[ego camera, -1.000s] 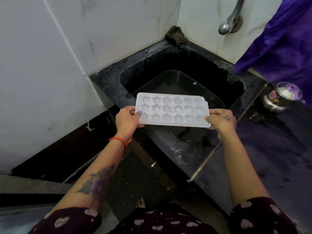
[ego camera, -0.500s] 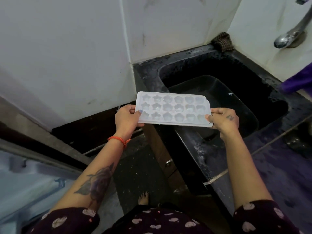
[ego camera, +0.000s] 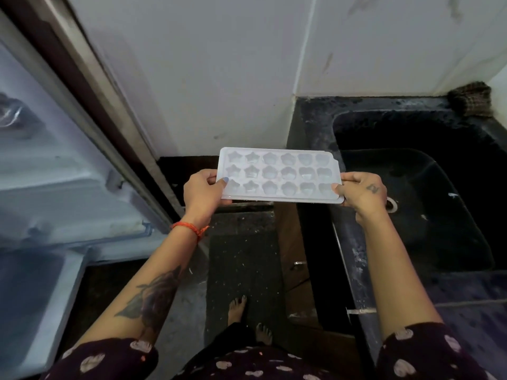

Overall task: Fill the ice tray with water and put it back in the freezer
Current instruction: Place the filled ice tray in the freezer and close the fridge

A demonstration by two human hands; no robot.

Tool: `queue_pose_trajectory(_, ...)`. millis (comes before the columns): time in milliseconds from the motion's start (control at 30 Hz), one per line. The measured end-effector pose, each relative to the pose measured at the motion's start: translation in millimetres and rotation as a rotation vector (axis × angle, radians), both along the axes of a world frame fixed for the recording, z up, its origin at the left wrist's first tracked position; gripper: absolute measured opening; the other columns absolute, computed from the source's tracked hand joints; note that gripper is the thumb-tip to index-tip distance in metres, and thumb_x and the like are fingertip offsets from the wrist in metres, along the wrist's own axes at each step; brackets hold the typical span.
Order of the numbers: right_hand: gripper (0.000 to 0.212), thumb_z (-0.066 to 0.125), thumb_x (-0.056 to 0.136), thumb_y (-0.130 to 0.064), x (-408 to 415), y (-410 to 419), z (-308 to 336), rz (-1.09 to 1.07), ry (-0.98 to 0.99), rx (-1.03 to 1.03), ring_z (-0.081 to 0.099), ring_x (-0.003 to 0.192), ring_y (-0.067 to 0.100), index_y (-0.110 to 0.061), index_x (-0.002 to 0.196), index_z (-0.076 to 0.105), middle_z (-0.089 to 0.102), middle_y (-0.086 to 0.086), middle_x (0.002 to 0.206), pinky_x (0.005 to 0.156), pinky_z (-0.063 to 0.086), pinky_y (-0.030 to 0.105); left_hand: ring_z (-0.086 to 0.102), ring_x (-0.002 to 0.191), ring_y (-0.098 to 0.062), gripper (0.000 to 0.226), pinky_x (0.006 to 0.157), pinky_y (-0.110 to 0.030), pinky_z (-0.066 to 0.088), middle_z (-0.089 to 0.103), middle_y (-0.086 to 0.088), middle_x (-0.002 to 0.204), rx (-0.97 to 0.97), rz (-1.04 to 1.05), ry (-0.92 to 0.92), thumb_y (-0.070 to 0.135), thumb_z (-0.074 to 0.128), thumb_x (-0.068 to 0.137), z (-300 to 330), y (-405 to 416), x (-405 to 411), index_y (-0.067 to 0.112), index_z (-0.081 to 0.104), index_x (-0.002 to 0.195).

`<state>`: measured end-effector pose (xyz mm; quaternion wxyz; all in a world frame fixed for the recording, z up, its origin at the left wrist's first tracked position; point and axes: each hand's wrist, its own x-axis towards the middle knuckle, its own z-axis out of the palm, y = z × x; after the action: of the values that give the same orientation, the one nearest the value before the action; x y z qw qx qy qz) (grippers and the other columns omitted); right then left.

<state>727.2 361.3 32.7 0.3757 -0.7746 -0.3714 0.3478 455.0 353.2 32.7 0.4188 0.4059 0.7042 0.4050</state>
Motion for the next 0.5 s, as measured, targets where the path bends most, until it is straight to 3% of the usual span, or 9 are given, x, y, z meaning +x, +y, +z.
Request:
queue_pose_trajectory(133,0.023,0.076,0.076,-0.007,-25,9,-3,0.102,0.005,-0.001,0.069,0.087,0.023,-0.014,0.098,0.073,0.071,0.002,0.090,0.079,0.059,0.042,0.068,0.080,-0.020,0.028,0.063,-0.033,0.060,0.066,-0.006,0.104,0.024,0.103,-0.012,0.012,0.062,0.090,-4,-22,-26,0.005,0.061,0.117)
queue_pose_trajectory(233,0.022,0.075,0.076,-0.007,-46,14,-7,0.189,0.018,-0.006,0.070,0.083,0.023,-0.015,0.096,0.073,0.073,0.001,0.087,0.078,0.059,0.042,0.069,0.084,-0.024,0.026,0.065,-0.037,0.060,0.068,-0.009,0.103,0.022,0.194,-0.031,0.011,0.062,0.089,-8,-39,-46,0.003,0.062,0.114)
queue_pose_trajectory(400,0.025,0.076,0.075,-0.009,-89,18,-11,0.316,0.006,-0.015,0.069,0.086,0.024,-0.014,0.099,0.073,0.073,0.006,0.095,0.080,0.059,0.043,0.066,0.072,-0.018,0.019,0.054,-0.027,0.059,0.065,0.002,0.083,0.032,0.317,-0.060,0.008,0.061,0.090,-11,-69,-77,0.004,0.062,0.108)
queue_pose_trajectory(500,0.025,0.077,0.076,-0.009,-120,20,-9,0.392,-0.006,-0.020,0.070,0.083,0.022,-0.014,0.100,0.072,0.073,0.004,0.093,0.080,0.059,0.042,0.065,0.071,-0.015,0.022,0.058,-0.030,0.060,0.065,0.002,0.083,0.036,0.384,-0.078,0.008,0.060,0.090,-12,-87,-99,0.002,0.062,0.111)
